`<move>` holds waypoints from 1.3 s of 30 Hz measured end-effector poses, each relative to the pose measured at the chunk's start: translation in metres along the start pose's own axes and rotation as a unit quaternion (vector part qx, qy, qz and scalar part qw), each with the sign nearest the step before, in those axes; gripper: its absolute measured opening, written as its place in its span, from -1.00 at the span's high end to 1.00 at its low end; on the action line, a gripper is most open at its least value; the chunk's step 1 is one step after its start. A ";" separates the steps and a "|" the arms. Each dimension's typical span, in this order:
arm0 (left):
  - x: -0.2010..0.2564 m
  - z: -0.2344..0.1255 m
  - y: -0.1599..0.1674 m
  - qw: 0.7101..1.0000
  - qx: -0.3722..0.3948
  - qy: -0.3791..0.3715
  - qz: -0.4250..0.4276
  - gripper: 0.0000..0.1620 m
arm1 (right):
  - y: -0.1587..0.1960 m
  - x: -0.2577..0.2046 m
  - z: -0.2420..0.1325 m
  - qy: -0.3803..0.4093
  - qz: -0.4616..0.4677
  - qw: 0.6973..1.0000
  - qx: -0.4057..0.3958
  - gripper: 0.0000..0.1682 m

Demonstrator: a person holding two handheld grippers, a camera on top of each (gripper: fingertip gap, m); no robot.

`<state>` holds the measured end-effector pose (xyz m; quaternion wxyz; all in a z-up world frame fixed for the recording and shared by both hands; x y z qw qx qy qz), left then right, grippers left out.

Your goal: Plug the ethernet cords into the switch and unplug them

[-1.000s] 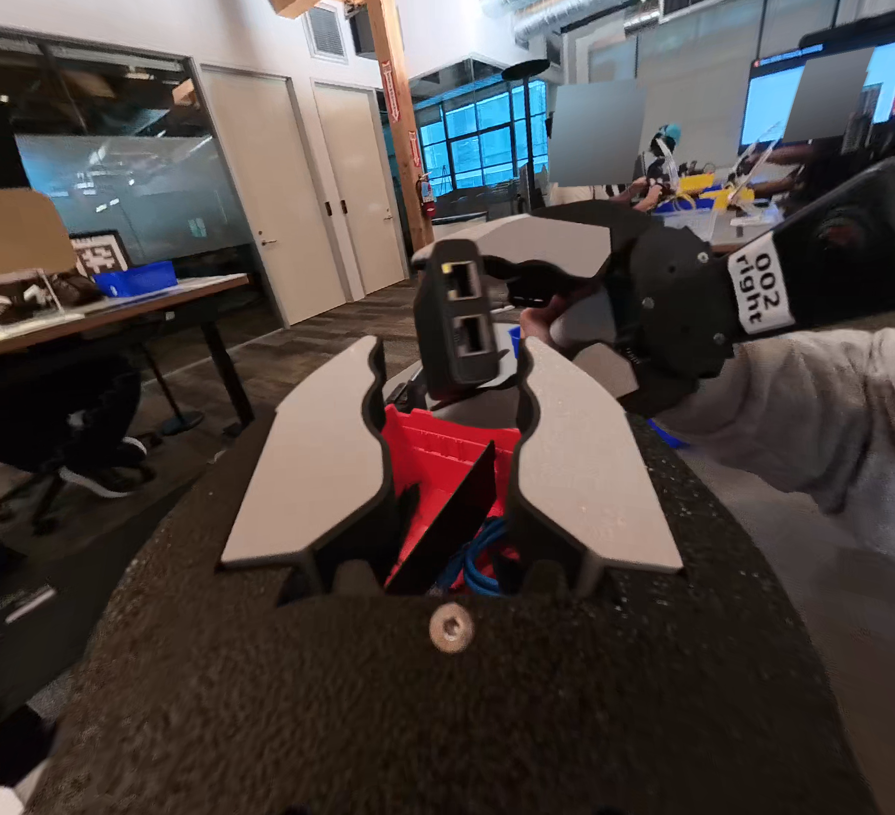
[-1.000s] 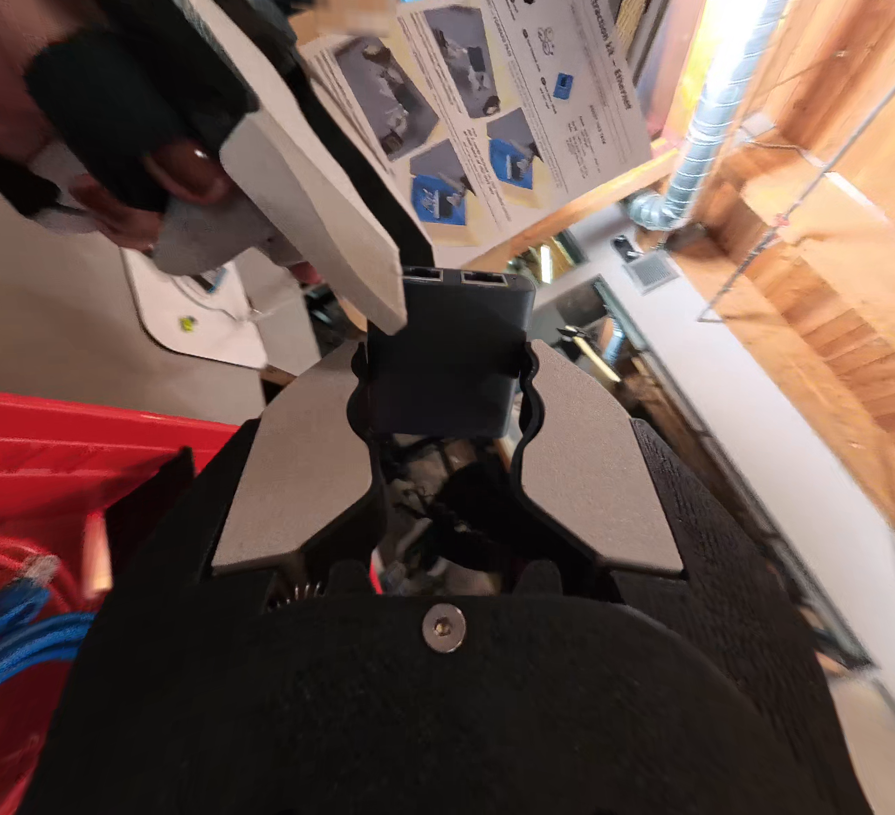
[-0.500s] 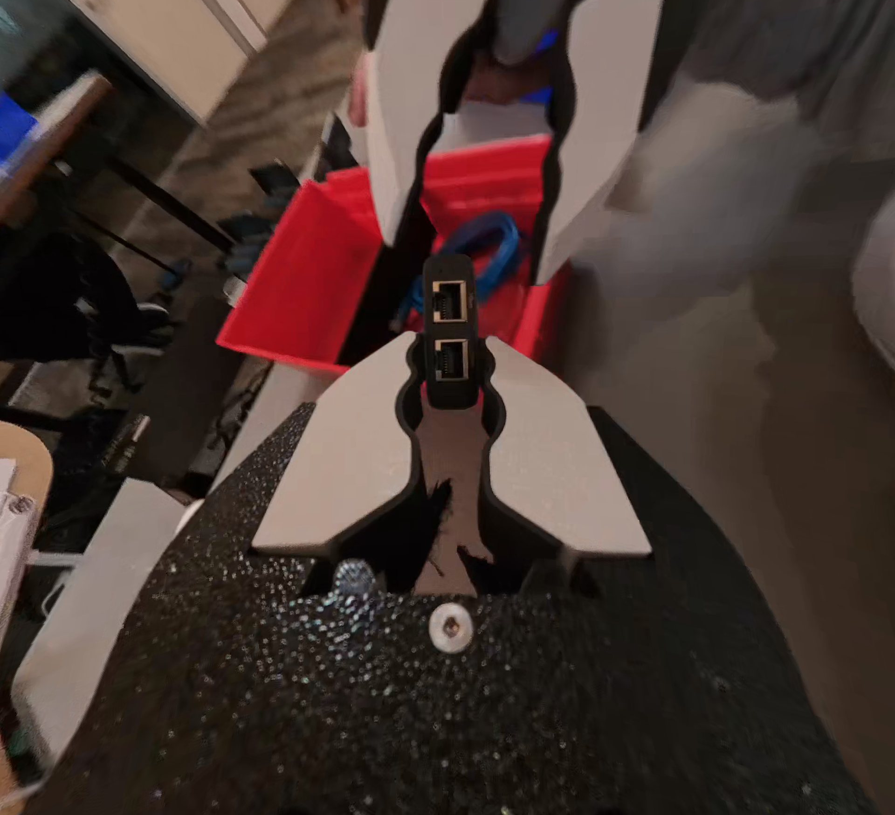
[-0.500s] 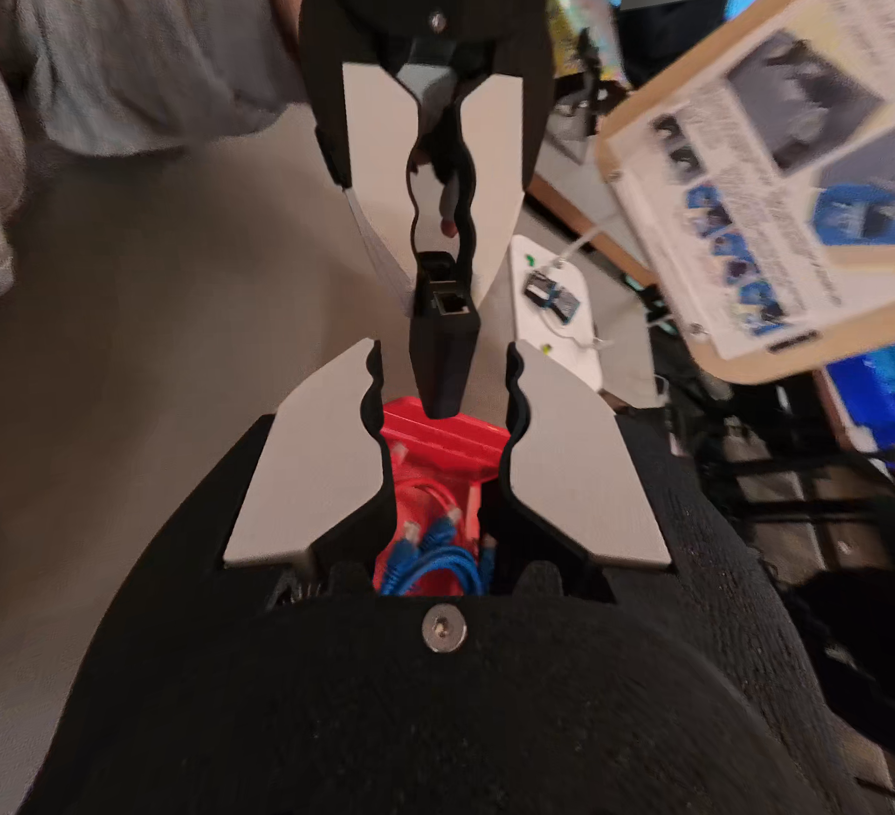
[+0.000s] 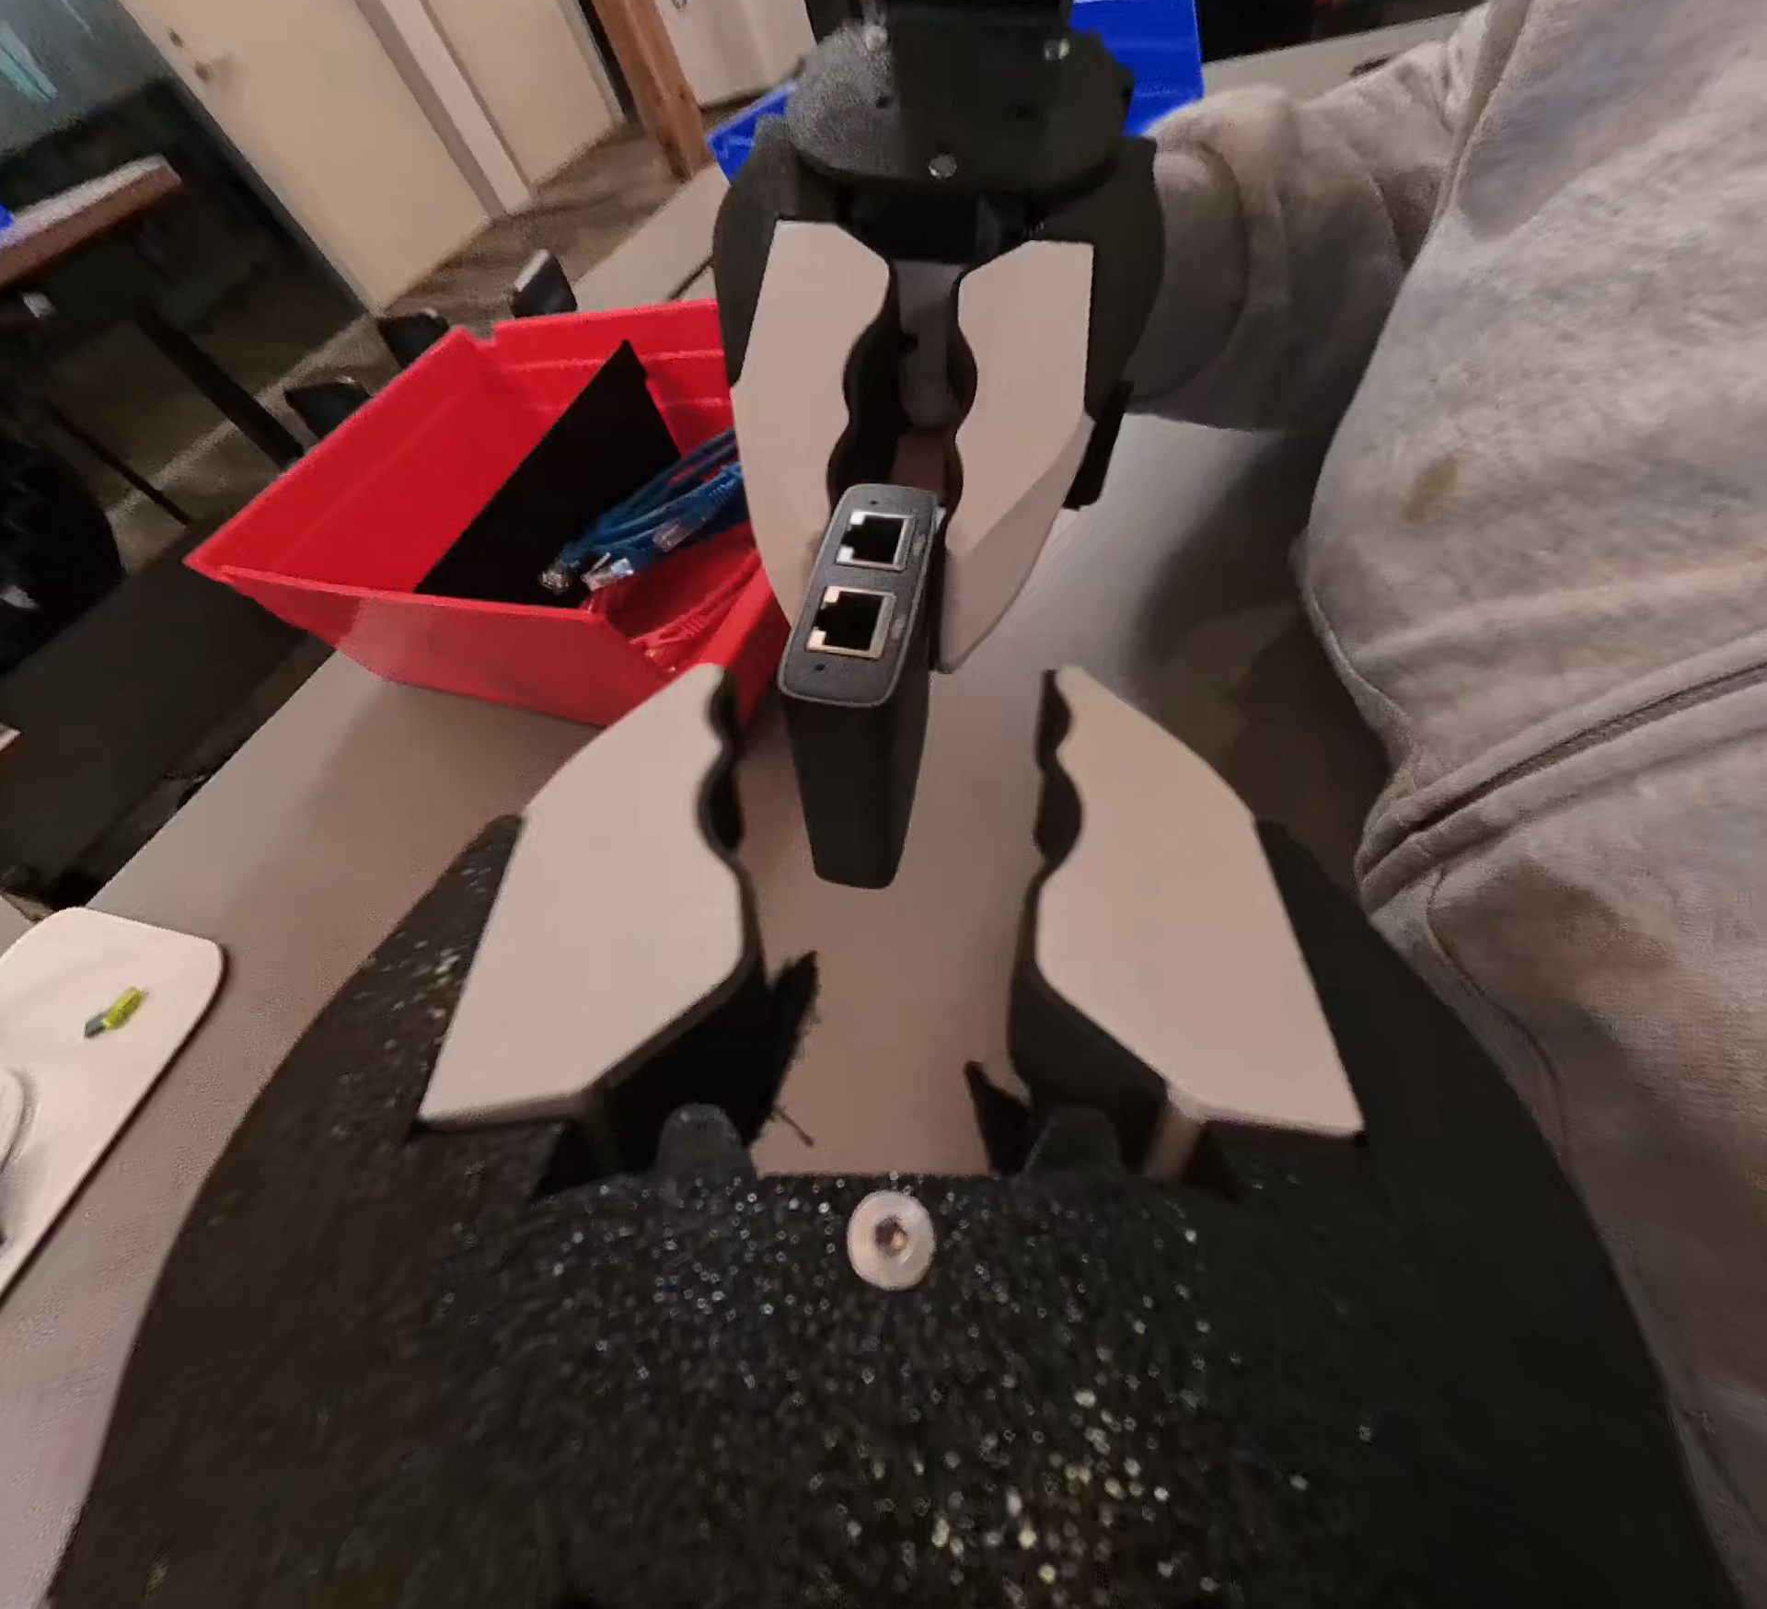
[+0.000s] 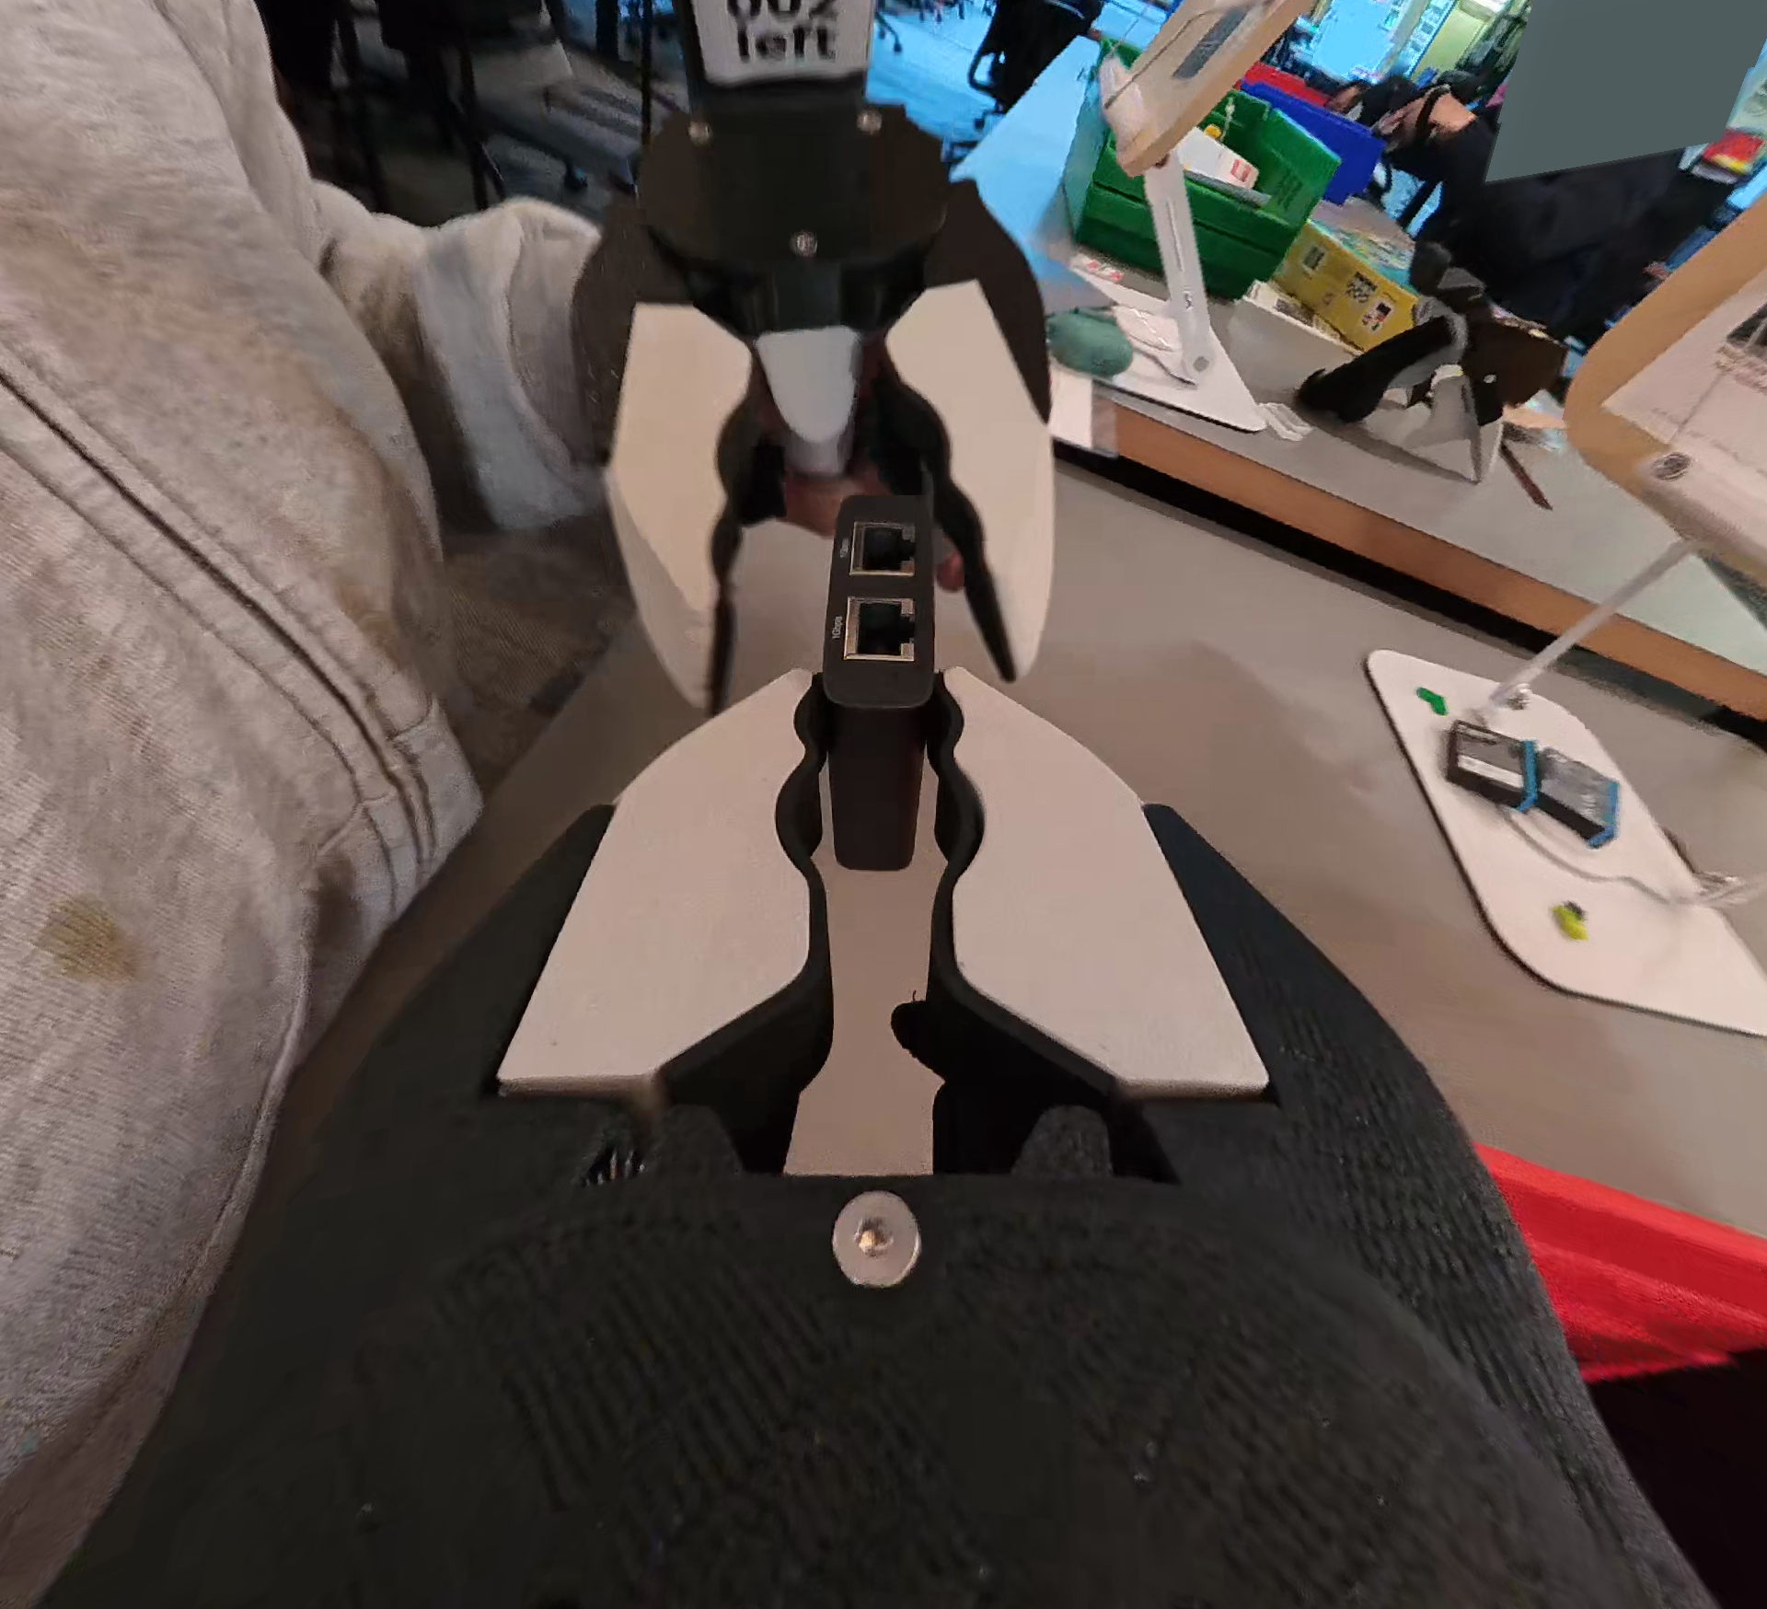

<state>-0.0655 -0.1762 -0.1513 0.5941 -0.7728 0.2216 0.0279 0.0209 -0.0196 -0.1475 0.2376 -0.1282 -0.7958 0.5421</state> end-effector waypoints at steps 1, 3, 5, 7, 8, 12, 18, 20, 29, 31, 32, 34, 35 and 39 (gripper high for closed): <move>0.003 0.000 0.005 1.000 0.010 -0.009 0.003 0.45 | 0.003 -0.003 0.001 -0.002 0.006 1.000 0.008 0.78; 0.007 0.000 0.014 0.999 0.024 -0.032 0.006 0.70 | 0.009 -0.006 0.003 -0.005 0.020 1.000 0.013 0.78; 0.011 0.002 0.024 0.999 0.021 -0.018 -0.022 0.72 | 0.016 -0.009 0.007 -0.011 0.032 0.999 0.003 0.78; 0.012 0.008 0.038 0.998 -0.009 -0.017 -0.061 0.73 | 0.026 -0.009 0.011 0.001 0.054 0.998 -0.030 0.76; 0.012 0.011 0.047 0.996 -0.029 -0.037 -0.079 0.74 | 0.031 -0.007 0.011 0.016 0.064 0.997 -0.042 0.68; 0.009 0.021 0.079 0.971 -0.141 -0.140 -0.131 0.75 | 0.037 -0.007 -0.009 0.062 0.102 0.992 -0.038 0.60; 0.003 0.021 0.089 0.953 -0.131 -0.202 -0.186 0.75 | 0.039 -0.009 -0.062 0.184 0.112 0.975 -0.053 0.67; 0.002 0.021 0.088 0.952 -0.131 -0.207 -0.185 0.75 | 0.038 -0.001 -0.087 0.233 0.101 0.963 -0.090 0.67; 0.002 0.027 0.086 0.953 -0.118 -0.211 -0.184 0.75 | 0.059 0.083 -0.129 0.121 0.138 0.927 -0.326 0.67; 0.002 0.026 0.086 0.952 -0.113 -0.214 -0.188 0.75 | 0.062 0.095 -0.120 0.063 0.169 0.927 -0.330 0.66; 0.001 0.025 0.086 0.952 -0.110 -0.215 -0.190 0.75 | 0.064 0.099 -0.115 0.040 0.180 0.926 -0.330 0.66; 0.001 0.025 0.086 0.951 -0.107 -0.216 -0.192 0.75 | 0.069 0.105 -0.106 0.029 0.173 0.918 -0.355 0.66; 0.001 0.025 0.086 0.951 -0.106 -0.216 -0.192 0.75 | 0.072 0.107 -0.102 0.031 0.163 0.913 -0.373 0.66; 0.001 0.025 0.086 0.952 -0.108 -0.213 -0.191 0.75 | 0.080 0.106 -0.088 0.027 0.154 0.899 -0.409 0.65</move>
Point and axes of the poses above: each gripper's, where its closed fingertips meet, z out along the fingers, y out of its underside, x = y × z across the jaws, the point moved 10 cm from there along -z, back along the fingers, and after that the axes turned 6 degrees about -y, right-handed, at the moved point
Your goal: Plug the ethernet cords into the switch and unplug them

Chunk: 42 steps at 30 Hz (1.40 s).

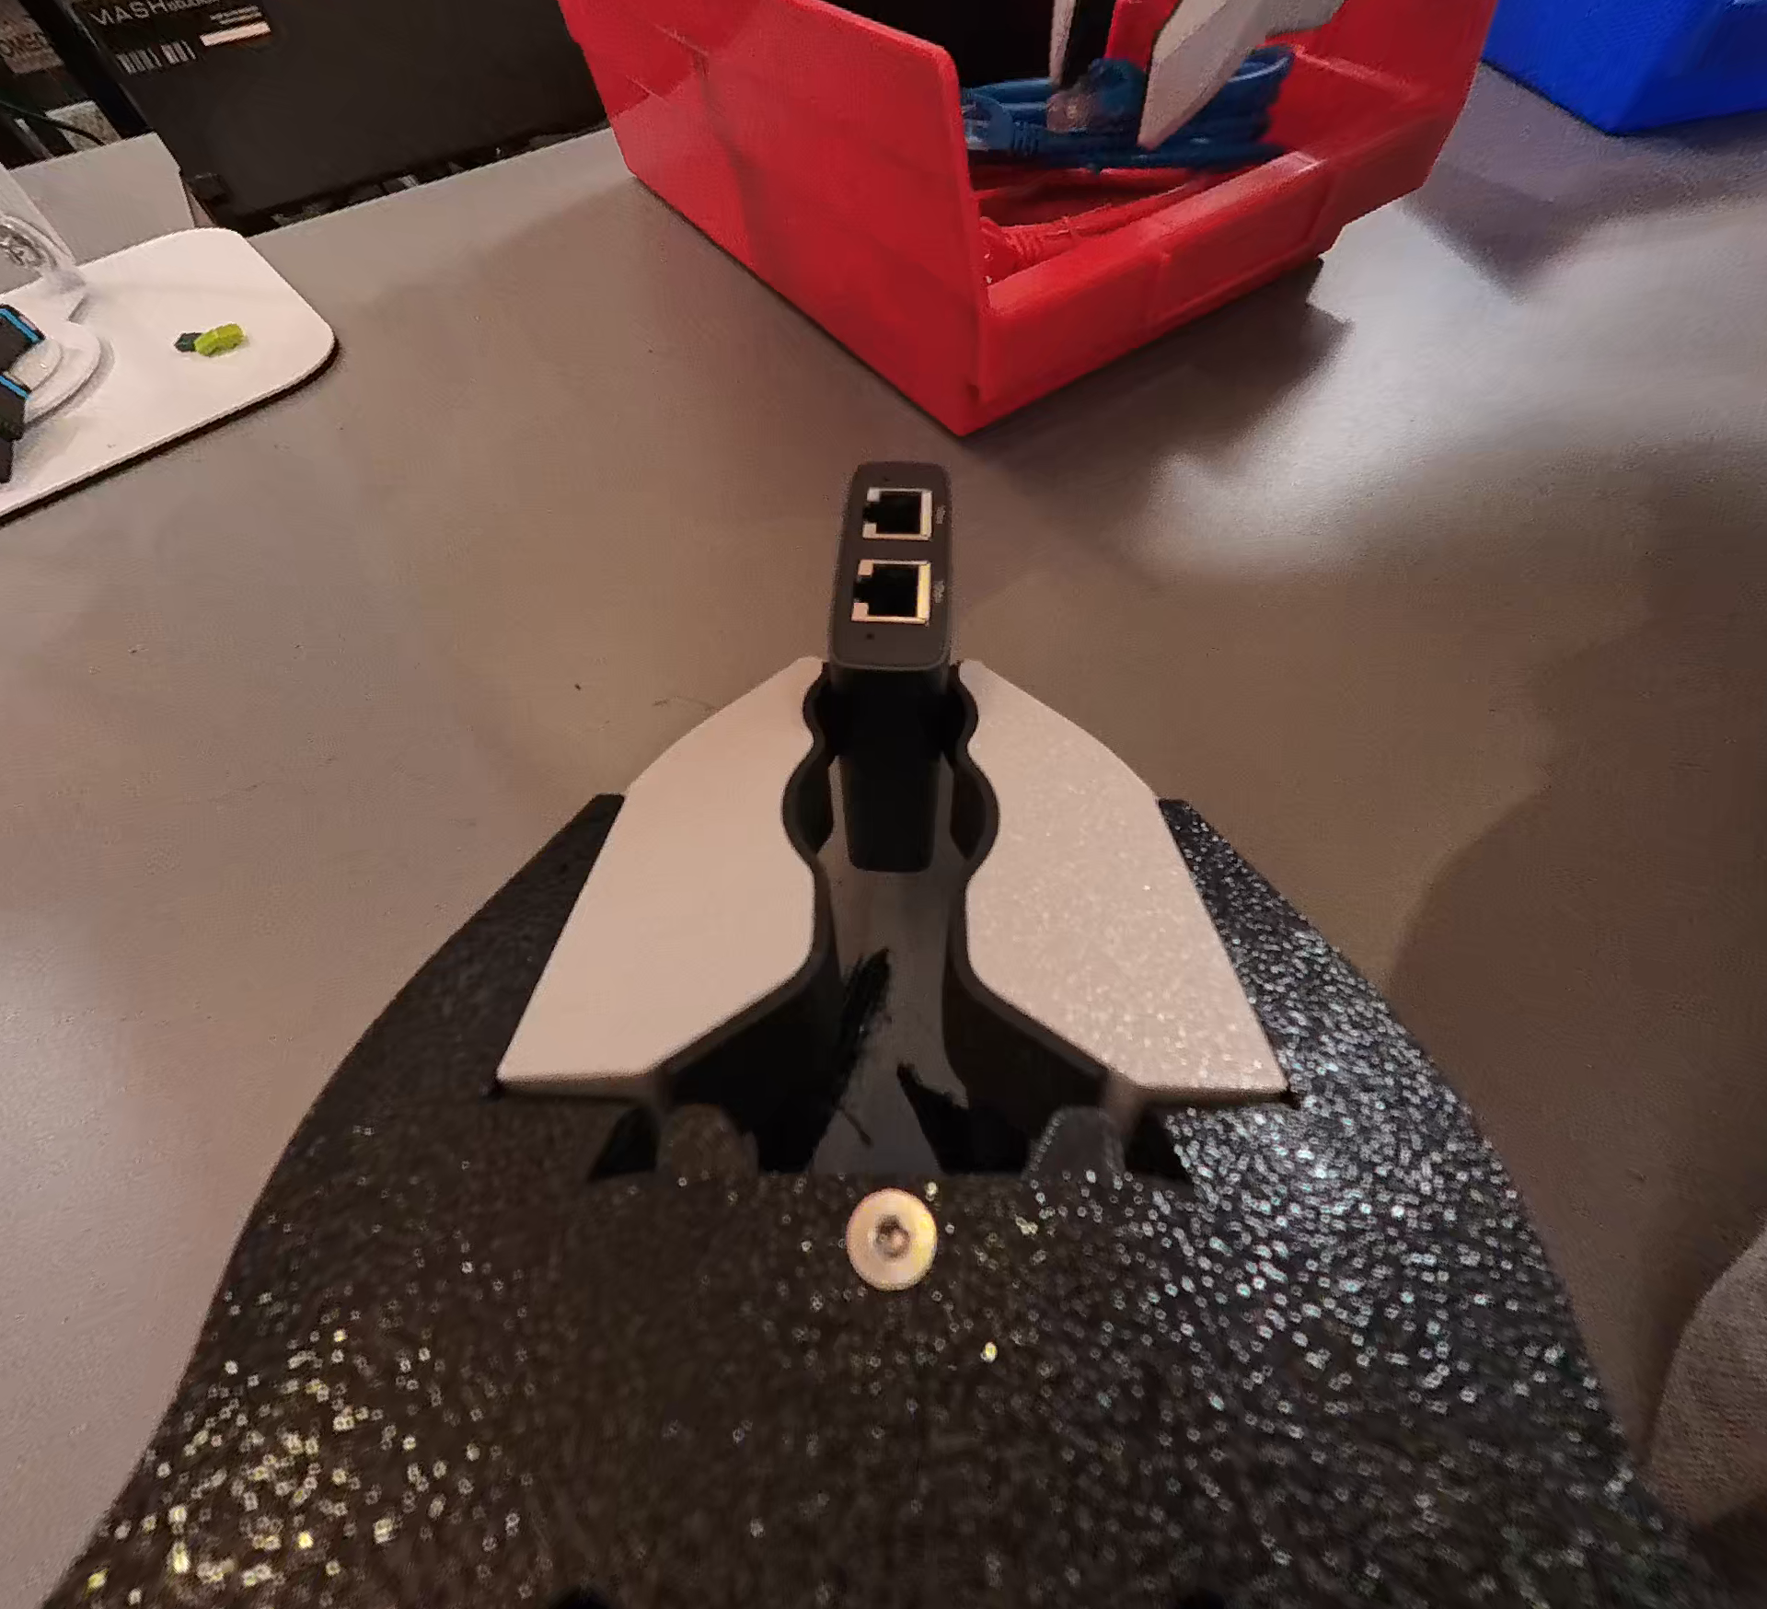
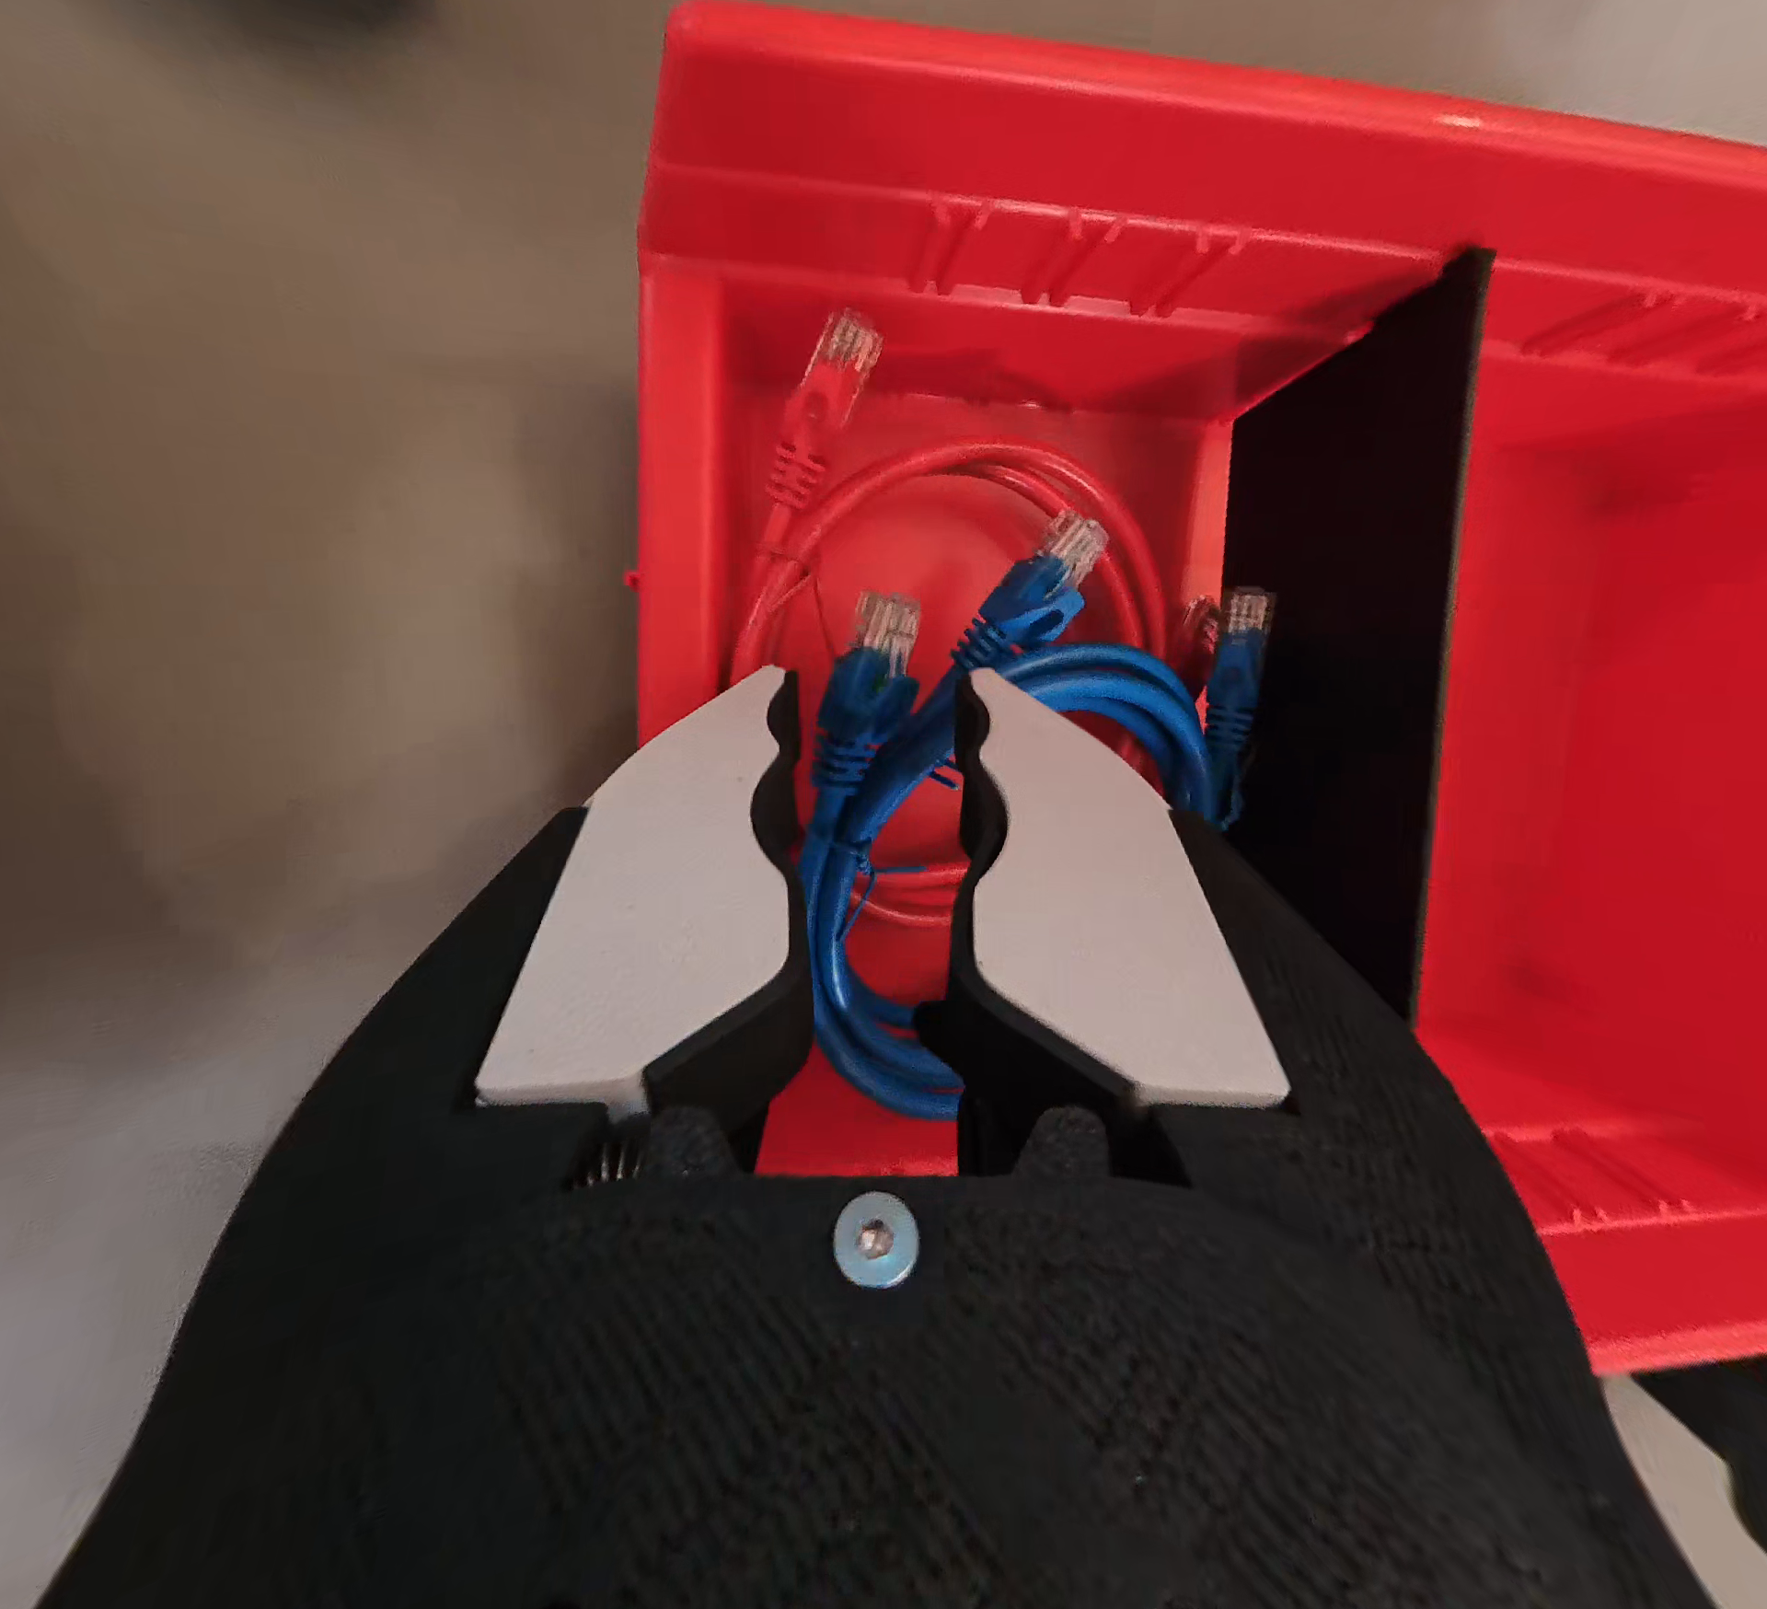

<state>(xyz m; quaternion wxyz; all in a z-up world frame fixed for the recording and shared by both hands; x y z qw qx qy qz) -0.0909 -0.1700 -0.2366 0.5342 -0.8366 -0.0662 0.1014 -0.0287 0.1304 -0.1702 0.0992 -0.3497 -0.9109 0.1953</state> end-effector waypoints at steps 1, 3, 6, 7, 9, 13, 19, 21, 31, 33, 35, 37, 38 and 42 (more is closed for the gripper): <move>0.000 0.000 0.000 1.000 -0.001 0.001 0.000 0.75 | 0.000 -0.002 0.003 0.009 -0.009 1.000 -0.009 0.67; 0.000 0.000 0.000 1.000 -0.002 0.001 0.000 0.75 | 0.000 -0.007 0.006 0.036 -0.035 0.999 -0.020 0.78; -0.001 0.000 0.000 1.000 -0.001 0.000 -0.003 0.75 | 0.000 -0.014 0.002 0.076 -0.064 0.995 -0.009 0.79; -0.001 0.000 0.000 1.000 0.000 0.000 -0.004 0.75 | 0.001 -0.017 -0.003 0.091 -0.070 0.993 0.001 0.80; -0.001 -0.001 0.000 1.000 0.005 -0.001 -0.007 0.75 | 0.001 -0.022 -0.016 0.127 -0.080 0.988 0.028 0.80; -0.003 -0.003 0.000 1.000 0.016 -0.005 -0.014 0.75 | 0.001 -0.034 -0.050 0.196 -0.096 0.972 0.083 0.81; -0.009 -0.010 -0.002 0.999 0.026 -0.043 0.001 0.75 | -0.011 -0.064 -0.085 0.238 -0.130 0.948 0.167 0.81; -0.013 -0.015 -0.004 0.997 0.028 -0.069 0.010 0.75 | -0.021 -0.075 -0.088 0.235 -0.147 0.942 0.191 0.81; -0.051 -0.028 0.018 0.983 -0.038 -0.176 -0.042 0.75 | -0.076 -0.115 -0.063 0.177 -0.236 0.918 0.265 0.81; -0.056 -0.028 0.022 0.981 -0.049 -0.178 -0.053 0.76 | -0.083 -0.114 -0.056 0.169 -0.241 0.917 0.271 0.81; -0.059 -0.028 0.023 0.981 -0.056 -0.176 -0.061 0.76 | -0.089 -0.113 -0.048 0.160 -0.246 0.916 0.275 0.81; -0.061 -0.028 0.024 0.979 -0.059 -0.183 -0.063 0.75 | -0.095 -0.112 -0.041 0.152 -0.250 0.915 0.280 0.82; -0.061 -0.028 0.024 0.979 -0.061 -0.183 -0.062 0.75 | -0.098 -0.111 -0.038 0.149 -0.251 0.914 0.282 0.81; -0.064 -0.029 0.029 0.978 -0.096 -0.168 -0.082 0.75 | -0.110 -0.111 -0.030 0.135 -0.257 0.909 0.300 0.81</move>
Point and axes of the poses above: each gripper's, where its closed fingertips meet, z out along the fingers, y out of its underside, x = y × z across the jaws, the point moved 10 cm from there along -z, back along the fingers, and after that the axes turned 6 degrees about -y, right-handed, at the moved point
